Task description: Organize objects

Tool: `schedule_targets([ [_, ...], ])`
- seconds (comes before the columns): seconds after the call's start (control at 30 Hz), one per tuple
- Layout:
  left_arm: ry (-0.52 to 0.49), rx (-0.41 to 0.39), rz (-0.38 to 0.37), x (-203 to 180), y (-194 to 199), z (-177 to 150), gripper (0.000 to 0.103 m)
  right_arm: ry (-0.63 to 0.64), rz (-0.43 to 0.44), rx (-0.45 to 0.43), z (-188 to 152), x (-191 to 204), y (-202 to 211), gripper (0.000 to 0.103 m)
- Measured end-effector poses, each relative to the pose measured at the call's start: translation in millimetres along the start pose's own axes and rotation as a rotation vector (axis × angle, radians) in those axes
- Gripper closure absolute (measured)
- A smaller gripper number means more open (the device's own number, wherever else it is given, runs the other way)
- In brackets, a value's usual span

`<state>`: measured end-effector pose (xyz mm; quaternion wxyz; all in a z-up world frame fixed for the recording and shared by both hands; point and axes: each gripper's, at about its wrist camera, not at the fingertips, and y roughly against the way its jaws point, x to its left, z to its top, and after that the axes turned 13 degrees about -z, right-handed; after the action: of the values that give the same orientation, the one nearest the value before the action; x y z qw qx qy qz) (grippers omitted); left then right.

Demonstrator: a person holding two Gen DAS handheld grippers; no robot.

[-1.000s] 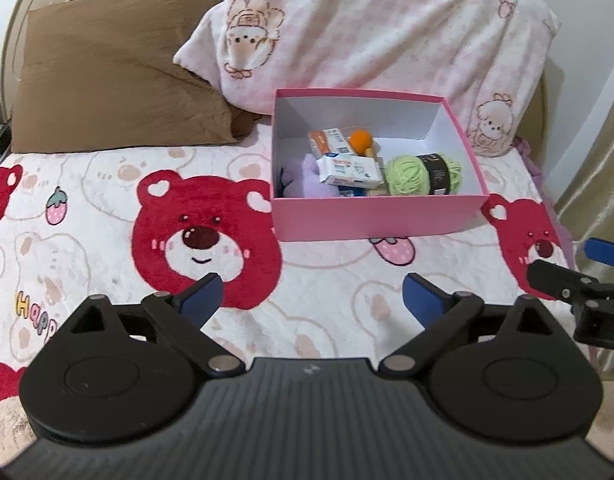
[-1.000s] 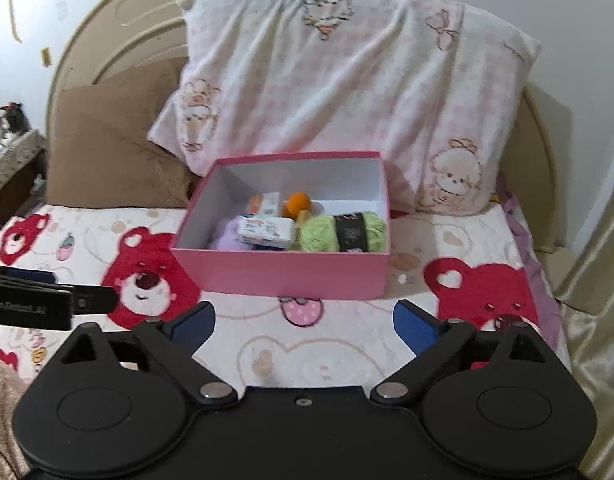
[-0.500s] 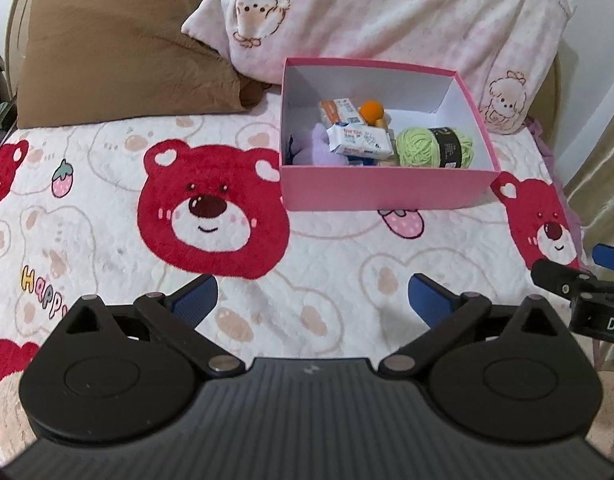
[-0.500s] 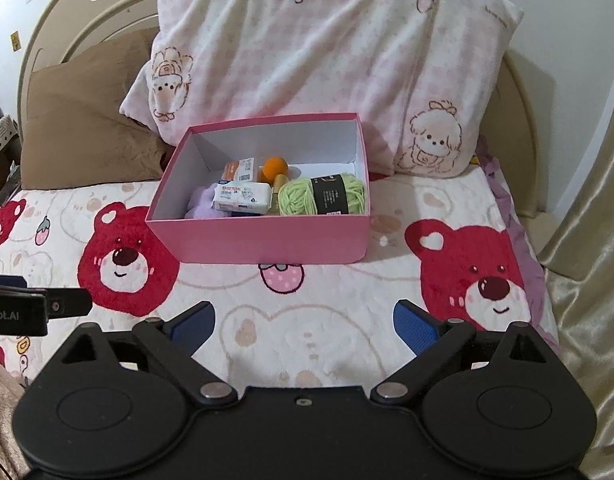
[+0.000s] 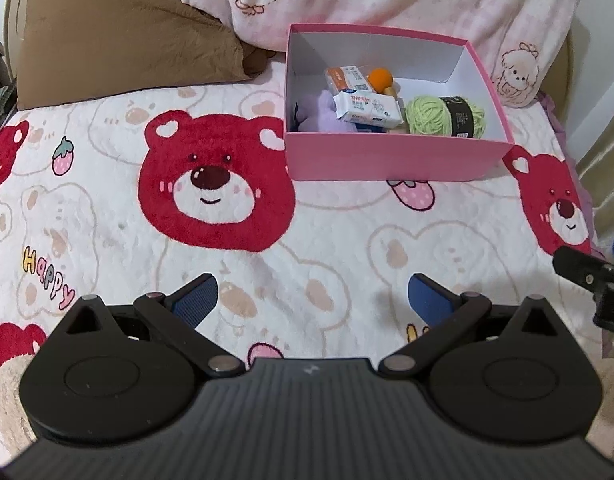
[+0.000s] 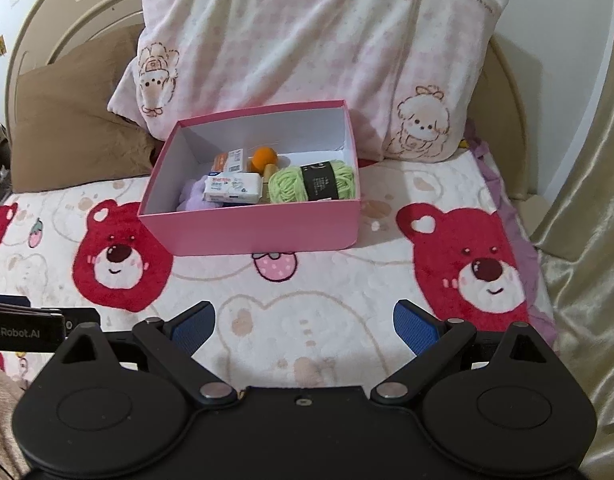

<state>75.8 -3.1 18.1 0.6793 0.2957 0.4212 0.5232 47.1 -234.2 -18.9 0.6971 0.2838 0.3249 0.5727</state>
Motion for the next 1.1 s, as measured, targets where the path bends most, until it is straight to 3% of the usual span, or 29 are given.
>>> schedule_targets([
  [0.77,-0.011,0.022,0.004,2.9,4.4,-3.7,0.000,0.028,-0.020,0.034,-4.8,11.8,1.6,0.005],
  [1.1,-0.041,0.025,0.043,-2.4,1.3,-4.8,0.000,0.050,-0.050,0.030,-6.0,9.9,0.4,0.005],
])
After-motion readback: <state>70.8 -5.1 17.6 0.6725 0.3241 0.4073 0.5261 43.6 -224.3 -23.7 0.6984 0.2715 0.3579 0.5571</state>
